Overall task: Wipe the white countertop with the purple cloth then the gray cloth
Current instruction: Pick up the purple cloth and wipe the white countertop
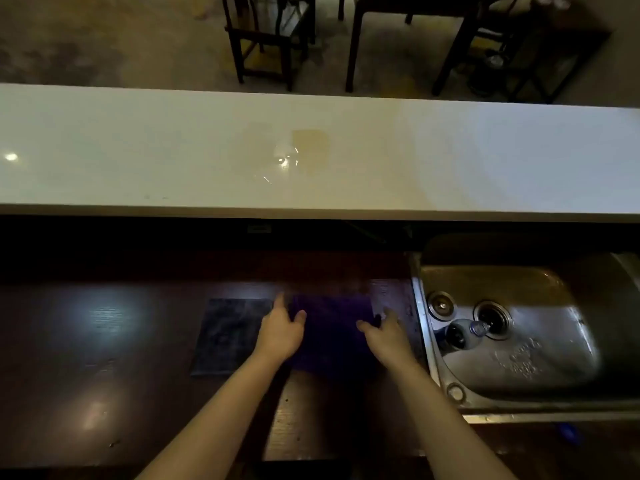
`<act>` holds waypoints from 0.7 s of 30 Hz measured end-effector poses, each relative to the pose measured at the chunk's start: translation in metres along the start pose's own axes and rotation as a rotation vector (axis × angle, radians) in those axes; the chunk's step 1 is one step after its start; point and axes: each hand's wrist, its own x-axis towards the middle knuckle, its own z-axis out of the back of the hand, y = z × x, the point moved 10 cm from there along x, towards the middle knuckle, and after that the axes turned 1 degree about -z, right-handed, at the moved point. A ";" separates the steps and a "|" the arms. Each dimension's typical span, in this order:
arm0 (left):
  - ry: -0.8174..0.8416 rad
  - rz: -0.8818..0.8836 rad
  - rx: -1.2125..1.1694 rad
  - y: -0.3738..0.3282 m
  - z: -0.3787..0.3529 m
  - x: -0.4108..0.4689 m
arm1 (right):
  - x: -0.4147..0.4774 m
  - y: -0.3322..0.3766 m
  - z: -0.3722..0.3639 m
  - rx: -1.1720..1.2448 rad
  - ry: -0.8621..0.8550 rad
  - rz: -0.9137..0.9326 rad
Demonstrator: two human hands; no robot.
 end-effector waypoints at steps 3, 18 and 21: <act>0.003 0.088 -0.056 0.010 -0.007 0.004 | 0.000 -0.005 -0.004 0.096 0.009 -0.023; 0.062 0.317 -0.327 0.041 -0.033 0.015 | -0.016 0.004 -0.035 0.592 0.261 -0.094; 0.070 0.283 -0.373 0.039 -0.031 0.014 | -0.021 0.014 -0.034 0.620 0.285 -0.028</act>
